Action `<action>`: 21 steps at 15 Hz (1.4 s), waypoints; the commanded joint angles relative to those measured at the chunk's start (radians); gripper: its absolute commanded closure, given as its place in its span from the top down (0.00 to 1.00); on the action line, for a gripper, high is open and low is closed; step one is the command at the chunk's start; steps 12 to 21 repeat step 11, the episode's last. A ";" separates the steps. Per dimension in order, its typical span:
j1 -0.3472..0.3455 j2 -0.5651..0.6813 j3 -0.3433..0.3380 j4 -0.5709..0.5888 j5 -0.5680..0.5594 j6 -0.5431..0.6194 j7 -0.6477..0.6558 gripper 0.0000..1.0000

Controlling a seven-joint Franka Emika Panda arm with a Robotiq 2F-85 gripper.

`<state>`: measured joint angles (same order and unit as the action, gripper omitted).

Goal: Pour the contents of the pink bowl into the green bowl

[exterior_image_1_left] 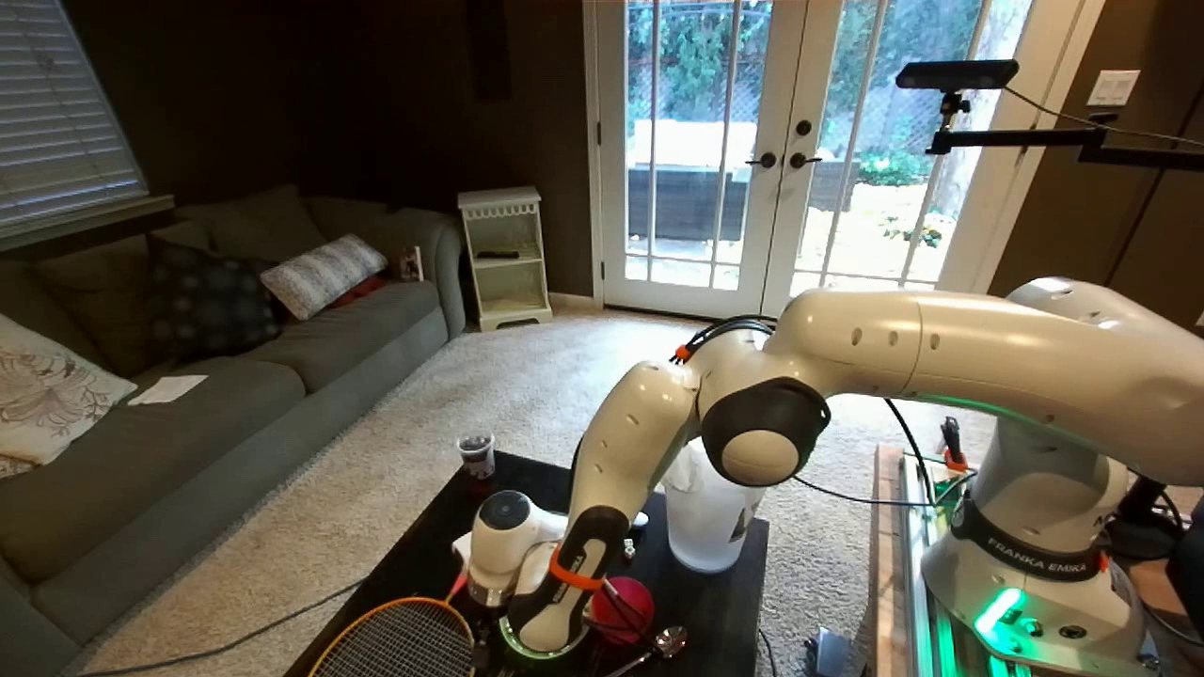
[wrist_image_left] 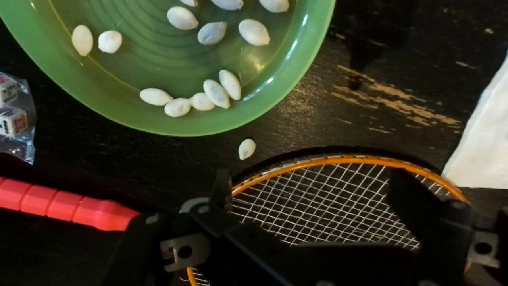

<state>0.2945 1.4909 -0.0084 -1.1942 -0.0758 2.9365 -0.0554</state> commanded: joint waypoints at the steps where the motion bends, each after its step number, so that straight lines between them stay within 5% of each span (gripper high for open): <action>1: -0.015 0.000 0.014 0.000 -0.024 -0.017 -0.009 1.00; 21: -0.025 0.000 0.031 -0.002 -0.012 -0.017 0.008 1.00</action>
